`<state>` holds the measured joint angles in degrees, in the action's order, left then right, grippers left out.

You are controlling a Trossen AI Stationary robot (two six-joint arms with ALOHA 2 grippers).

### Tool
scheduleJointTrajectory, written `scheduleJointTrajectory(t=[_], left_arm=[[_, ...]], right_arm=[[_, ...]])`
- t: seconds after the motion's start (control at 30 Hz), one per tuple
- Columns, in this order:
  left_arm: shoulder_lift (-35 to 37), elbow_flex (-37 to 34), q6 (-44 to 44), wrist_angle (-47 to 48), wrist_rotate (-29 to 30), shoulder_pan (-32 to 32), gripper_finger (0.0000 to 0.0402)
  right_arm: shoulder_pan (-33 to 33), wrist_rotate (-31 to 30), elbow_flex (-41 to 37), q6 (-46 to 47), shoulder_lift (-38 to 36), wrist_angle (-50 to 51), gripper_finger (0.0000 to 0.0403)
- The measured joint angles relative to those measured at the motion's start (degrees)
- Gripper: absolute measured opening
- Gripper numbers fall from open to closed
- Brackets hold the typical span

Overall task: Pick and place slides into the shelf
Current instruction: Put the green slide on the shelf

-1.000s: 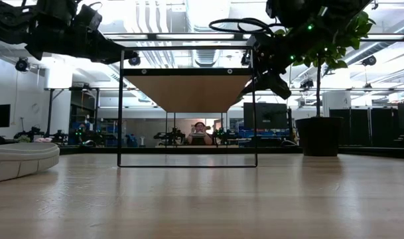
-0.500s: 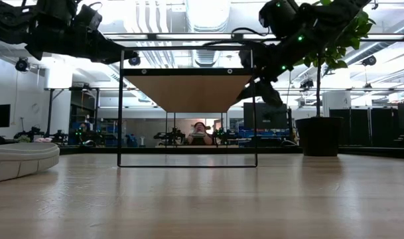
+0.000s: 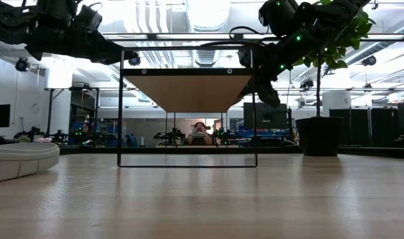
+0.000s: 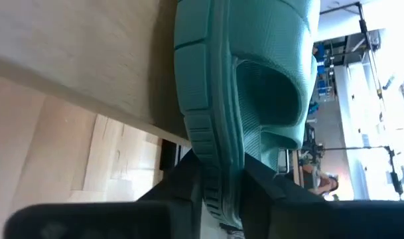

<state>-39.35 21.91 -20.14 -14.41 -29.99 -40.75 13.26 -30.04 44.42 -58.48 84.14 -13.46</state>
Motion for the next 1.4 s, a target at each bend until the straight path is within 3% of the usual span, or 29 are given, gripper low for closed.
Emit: scheduleJointTrajectory(t=[0.13, 0.4, 0.6, 1.2, 1.4], left_arm=[[0.0, -0.7, 0.0, 0.0, 0.0, 0.0, 0.0262], [0.0, -1.5, 0.0, 0.0, 0.0, 0.0, 0.0262], [0.1, -1.5, -0.1, -0.1, 0.0, 0.0, 0.0262], [0.1, -1.6, -0.1, -1.1, 0.0, 0.0, 0.0262], [0.1, -1.6, -0.1, -1.1, 0.0, 0.0, 0.0262]], right_arm=[[-0.1, -1.9, 0.0, 4.7, 0.0, -0.1, 0.0037], [-1.5, -4.7, 0.0, 8.0, 0.0, 1.0, 0.0038], [-4.6, -11.8, 0.0, 9.6, 0.0, 0.9, 0.0038], [-4.4, -11.5, 0.0, 12.0, 0.4, 1.2, 0.0041], [-4.3, -11.3, 0.0, 13.1, 0.4, 1.3, 0.0083]])
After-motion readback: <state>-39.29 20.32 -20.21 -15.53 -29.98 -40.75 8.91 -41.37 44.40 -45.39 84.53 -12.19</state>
